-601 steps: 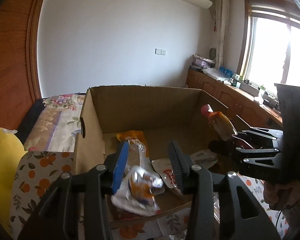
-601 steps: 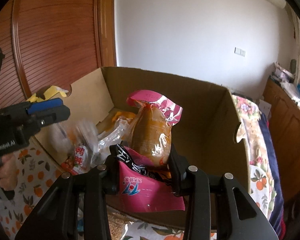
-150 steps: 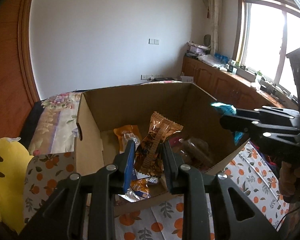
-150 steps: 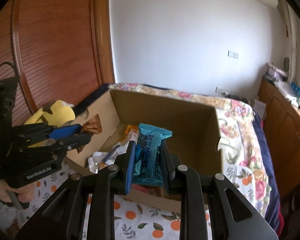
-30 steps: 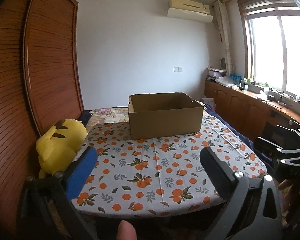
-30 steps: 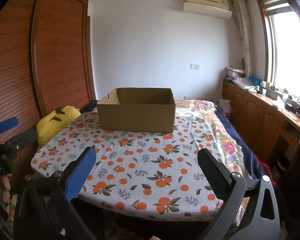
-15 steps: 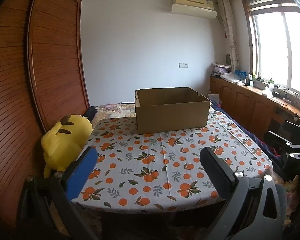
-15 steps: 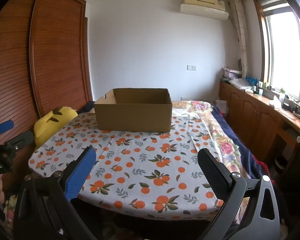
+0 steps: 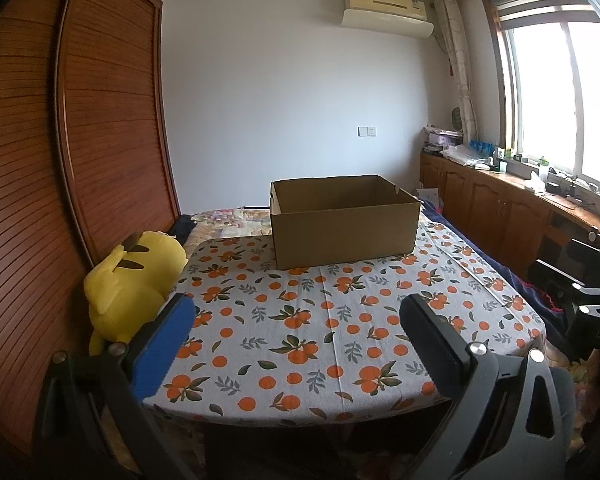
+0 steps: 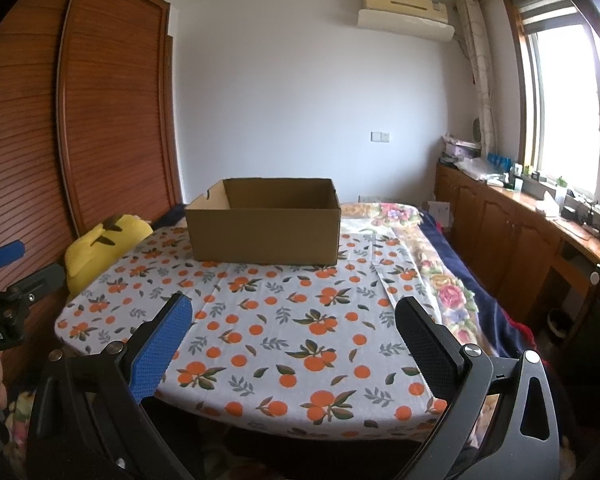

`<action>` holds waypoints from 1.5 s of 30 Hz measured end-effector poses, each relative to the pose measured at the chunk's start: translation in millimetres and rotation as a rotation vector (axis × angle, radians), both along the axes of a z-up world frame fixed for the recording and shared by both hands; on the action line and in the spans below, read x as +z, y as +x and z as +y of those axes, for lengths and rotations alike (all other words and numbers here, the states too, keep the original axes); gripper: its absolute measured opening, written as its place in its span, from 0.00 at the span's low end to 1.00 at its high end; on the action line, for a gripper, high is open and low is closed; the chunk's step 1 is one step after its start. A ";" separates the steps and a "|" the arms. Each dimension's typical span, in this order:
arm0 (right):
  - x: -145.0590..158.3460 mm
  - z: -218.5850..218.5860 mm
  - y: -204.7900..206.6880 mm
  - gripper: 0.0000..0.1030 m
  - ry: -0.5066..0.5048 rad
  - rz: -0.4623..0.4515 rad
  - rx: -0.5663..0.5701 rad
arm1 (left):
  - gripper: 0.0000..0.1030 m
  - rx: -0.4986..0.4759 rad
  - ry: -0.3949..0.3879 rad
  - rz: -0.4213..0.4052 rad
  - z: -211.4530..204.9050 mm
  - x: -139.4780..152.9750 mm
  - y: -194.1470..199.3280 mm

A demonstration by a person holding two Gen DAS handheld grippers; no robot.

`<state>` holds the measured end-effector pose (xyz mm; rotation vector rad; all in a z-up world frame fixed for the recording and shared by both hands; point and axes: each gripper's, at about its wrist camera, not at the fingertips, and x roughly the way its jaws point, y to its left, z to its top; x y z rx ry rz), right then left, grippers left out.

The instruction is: Organize snacks

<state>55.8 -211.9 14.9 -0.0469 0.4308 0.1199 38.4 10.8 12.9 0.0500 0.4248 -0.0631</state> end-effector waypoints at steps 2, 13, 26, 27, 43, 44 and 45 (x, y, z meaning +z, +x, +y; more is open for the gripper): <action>0.1 -0.6 -0.3 1.00 0.003 -0.001 -0.001 | 1.00 0.005 0.005 0.002 0.2 0.0 0.5; 1.5 -0.8 -1.3 1.00 -0.004 -0.003 -0.003 | 1.00 0.008 0.003 -0.009 3.9 5.1 -0.4; 2.6 -0.3 -3.3 1.00 -0.002 -0.006 -0.001 | 1.00 0.009 0.002 -0.010 3.9 5.6 -0.5; 2.5 -0.1 -3.1 1.00 -0.002 -0.004 -0.001 | 1.00 0.009 0.002 -0.011 3.5 5.5 -1.4; 1.8 0.1 -4.0 1.00 -0.003 -0.005 -0.002 | 1.00 0.009 0.003 -0.014 4.2 7.5 -1.6; 1.7 0.1 -4.1 1.00 -0.003 -0.005 -0.002 | 1.00 0.009 0.003 -0.015 3.5 6.8 -2.1; 1.5 0.1 -4.2 1.00 -0.003 -0.006 -0.002 | 1.00 0.009 0.003 -0.014 3.5 6.7 -2.1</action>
